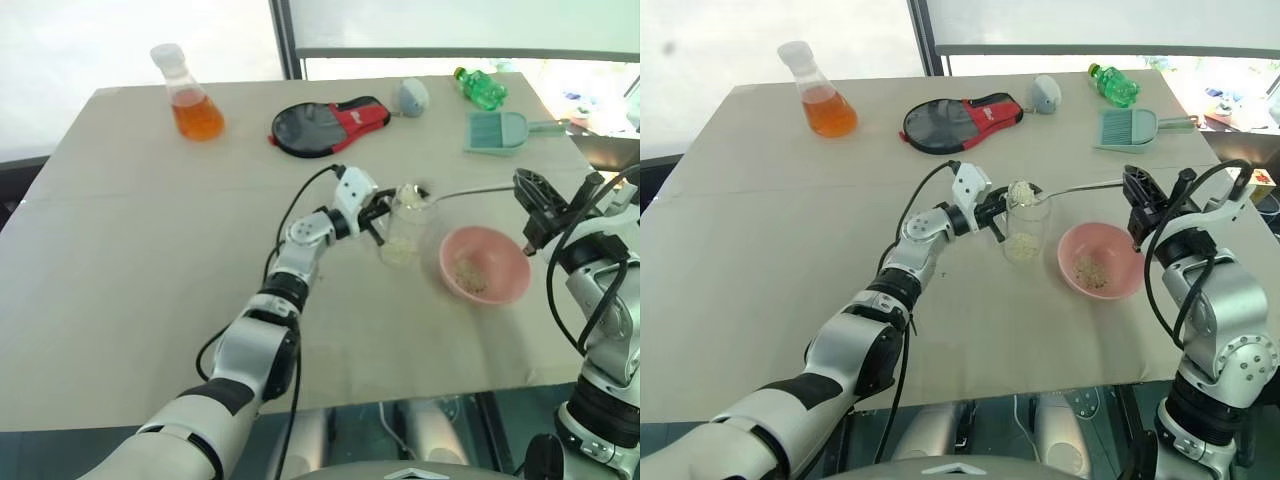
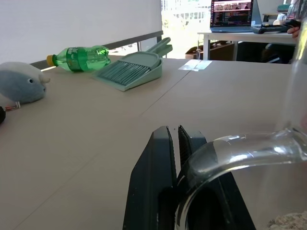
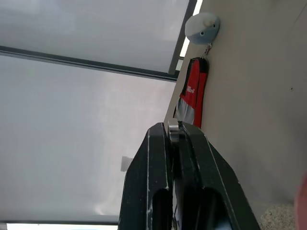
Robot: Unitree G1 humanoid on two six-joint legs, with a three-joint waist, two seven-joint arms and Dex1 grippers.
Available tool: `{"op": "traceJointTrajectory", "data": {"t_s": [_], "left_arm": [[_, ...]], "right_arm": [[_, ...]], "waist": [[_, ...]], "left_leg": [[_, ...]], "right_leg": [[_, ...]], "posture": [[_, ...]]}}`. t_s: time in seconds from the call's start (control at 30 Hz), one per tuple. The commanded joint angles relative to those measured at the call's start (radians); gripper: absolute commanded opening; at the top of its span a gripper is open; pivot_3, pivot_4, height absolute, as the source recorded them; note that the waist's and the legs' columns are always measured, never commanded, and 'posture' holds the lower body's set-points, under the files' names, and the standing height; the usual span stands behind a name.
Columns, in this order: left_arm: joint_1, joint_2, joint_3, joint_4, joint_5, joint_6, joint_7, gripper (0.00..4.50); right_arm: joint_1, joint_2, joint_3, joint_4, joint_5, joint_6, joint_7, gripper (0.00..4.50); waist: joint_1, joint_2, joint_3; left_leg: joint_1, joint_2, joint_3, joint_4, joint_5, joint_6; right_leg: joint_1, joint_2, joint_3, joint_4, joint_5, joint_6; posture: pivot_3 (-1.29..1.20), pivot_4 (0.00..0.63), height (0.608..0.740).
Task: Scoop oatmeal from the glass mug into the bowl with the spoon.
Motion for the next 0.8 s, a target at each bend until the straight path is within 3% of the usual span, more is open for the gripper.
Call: {"op": "traceJointTrajectory", "data": {"t_s": [0.03,0.53,0.63,0.8], "left_arm": [[-0.029,-0.004,-0.002,-0.008,0.001,-0.027,-0.009,0.02],[-0.021,0.019,-0.028,0.035,0.04,-0.069,-0.029,0.02],[-0.023,0.013,-0.03,0.036,0.037,-0.072,-0.032,0.02],[-0.025,0.002,-0.032,0.033,0.036,-0.07,-0.033,0.02]], "right_arm": [[0.019,-0.043,-0.048,-0.053,0.02,-0.004,0.042,0.0],[0.29,-0.159,-0.26,-0.084,0.02,0.005,0.174,0.0],[0.369,-0.3,-0.27,-0.043,0.02,0.078,0.216,0.0],[0.345,-0.502,-0.227,-0.01,0.02,0.124,0.272,0.0]], "waist": [[0.0,0.0,0.0],[0.002,0.001,-0.001],[0.002,0.002,-0.001],[0.003,0.002,-0.002]], "left_leg": [[0.0,0.0,0.0,0.0,0.0,0.0],[0.001,0.0,0.001,0.0,0.0,0.001],[0.002,0.0,0.001,0.0,0.0,0.001],[0.004,0.0,0.002,0.001,0.0,0.002]], "right_leg": [[0.0,0.0,0.0,0.0,0.0,0.0],[0.001,0.0,0.001,0.001,0.0,0.0],[0.002,0.0,0.001,0.001,0.0,0.0],[0.004,0.001,0.002,0.002,0.0,0.001]], "posture": [[0.0,0.15,0.74],[0.0,0.15,0.74],[0.0,0.15,0.74],[0.0,0.15,0.74]]}}
